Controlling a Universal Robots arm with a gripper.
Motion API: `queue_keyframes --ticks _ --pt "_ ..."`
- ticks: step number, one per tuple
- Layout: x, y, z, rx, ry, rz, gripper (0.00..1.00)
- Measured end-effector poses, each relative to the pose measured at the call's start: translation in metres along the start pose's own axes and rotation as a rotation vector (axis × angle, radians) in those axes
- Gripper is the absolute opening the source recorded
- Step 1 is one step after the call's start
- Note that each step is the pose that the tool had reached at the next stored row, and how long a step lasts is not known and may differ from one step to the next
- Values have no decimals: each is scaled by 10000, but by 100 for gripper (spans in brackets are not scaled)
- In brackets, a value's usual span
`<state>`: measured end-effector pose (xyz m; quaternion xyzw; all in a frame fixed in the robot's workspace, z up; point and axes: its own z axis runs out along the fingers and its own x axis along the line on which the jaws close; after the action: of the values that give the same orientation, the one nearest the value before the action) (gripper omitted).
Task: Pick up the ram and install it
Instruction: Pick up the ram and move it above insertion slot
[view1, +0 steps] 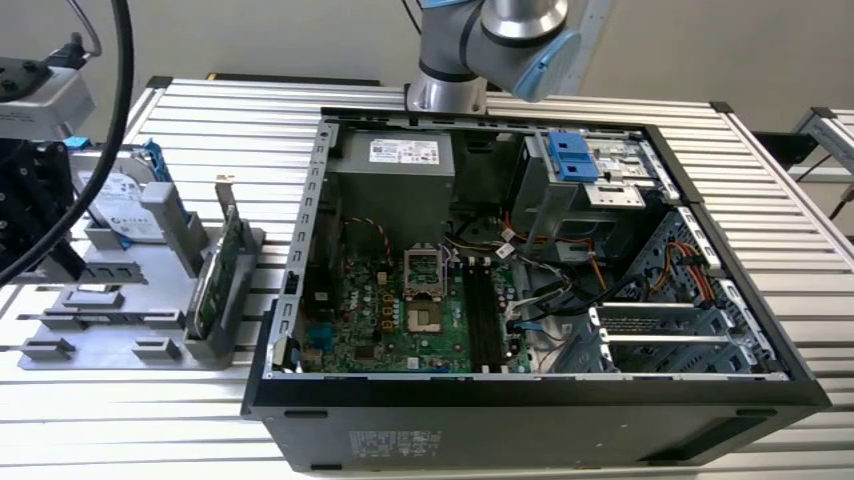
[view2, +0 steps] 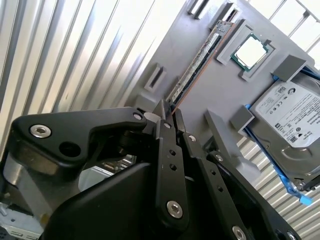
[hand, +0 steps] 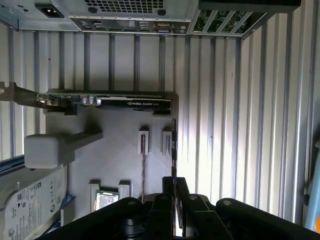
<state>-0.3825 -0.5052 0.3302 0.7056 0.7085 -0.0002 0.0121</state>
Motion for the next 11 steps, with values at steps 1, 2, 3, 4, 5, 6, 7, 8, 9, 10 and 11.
queue_keyframes --ticks 1,2,3,4,5,6,7,8,9,10,11 --pt "0 0 -6 0 -1 0 0" --pt "0 0 -11 1 -1 0 0" --pt "0 1 -17 0 -1 0 0" --pt "-1 1 -23 0 -2 -1 0" --pt "-1 1 -29 0 -3 -1 0" --pt "-1 1 -35 0 -3 0 0" --pt "-1 1 -42 1 -4 -1 0" --pt "-1 1 -47 0 -4 -1 0" --pt "-1 1 -53 0 -5 0 0" --pt "-1 1 -59 0 -6 -1 0" --pt "-1 2 -65 0 -7 -1 0"
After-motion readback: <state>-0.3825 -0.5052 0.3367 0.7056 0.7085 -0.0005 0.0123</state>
